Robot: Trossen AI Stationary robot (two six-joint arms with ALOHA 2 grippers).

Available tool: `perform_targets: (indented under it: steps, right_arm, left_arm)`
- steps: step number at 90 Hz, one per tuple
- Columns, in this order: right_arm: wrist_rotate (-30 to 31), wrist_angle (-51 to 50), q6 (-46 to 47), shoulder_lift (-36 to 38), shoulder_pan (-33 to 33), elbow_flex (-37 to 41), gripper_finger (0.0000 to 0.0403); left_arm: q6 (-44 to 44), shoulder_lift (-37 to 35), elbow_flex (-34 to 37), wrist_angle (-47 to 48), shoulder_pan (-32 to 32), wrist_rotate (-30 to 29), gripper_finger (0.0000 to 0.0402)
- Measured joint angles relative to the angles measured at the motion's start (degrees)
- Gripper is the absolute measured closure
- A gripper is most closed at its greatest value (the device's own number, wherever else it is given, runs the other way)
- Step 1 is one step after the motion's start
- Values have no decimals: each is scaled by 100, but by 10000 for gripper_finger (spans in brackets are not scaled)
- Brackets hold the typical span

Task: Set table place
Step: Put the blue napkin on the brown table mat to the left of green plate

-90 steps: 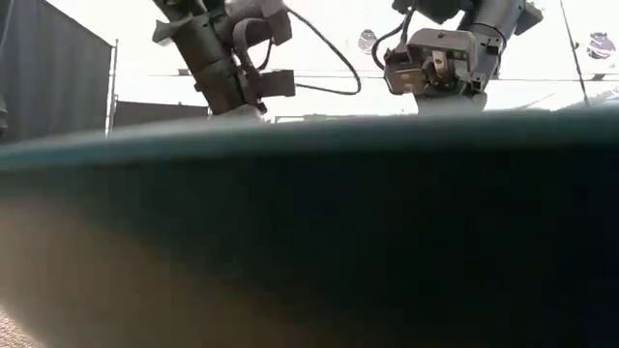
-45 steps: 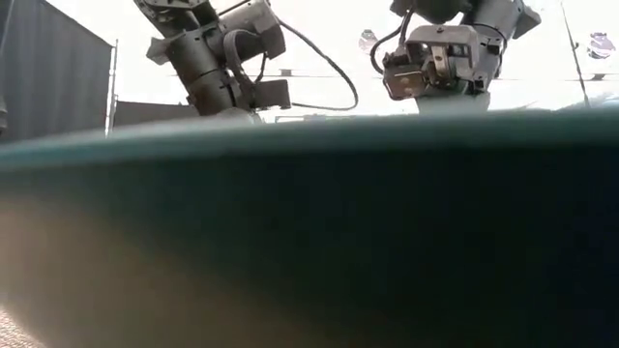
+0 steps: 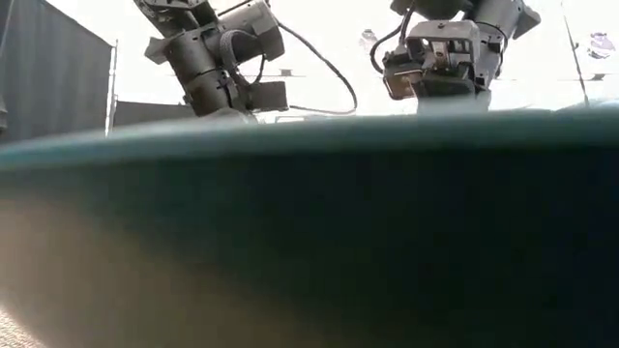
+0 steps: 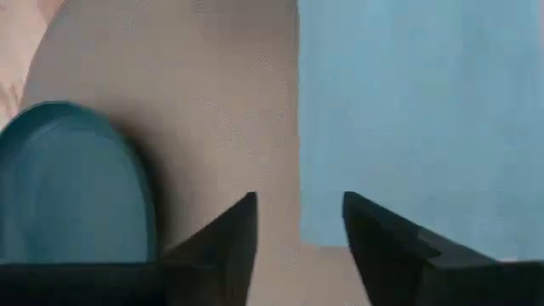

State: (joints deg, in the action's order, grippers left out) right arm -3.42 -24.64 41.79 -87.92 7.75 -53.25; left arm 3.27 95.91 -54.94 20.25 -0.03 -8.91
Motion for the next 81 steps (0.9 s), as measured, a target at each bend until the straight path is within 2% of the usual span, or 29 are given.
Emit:
perform_targets:
  steps: [15, 35, 56, 70, 81]
  right_arm:
    - [59, -101, -443, 9, -251, -195, 188]
    - [529, -1312, -1086, 323, -649, -573, 197]
    - [696, -2887, -1096, 1137, -896, -575, 208]
    - [691, -3063, -1192, 1590, -890, -568, 208]
    - [687, -3057, -1320, 1808, -892, -524, 208]
  left_arm:
    - [309, -1, -240, 223, 2, -510, 316]
    - [951, -8, -867, 392, 124, -611, 315]
    - [914, -6, -990, 547, 1315, 805, 315]
    - [962, 86, -990, 511, 1964, 1536, 315]
    - [1070, 223, -1005, 412, 2177, 2100, 315]
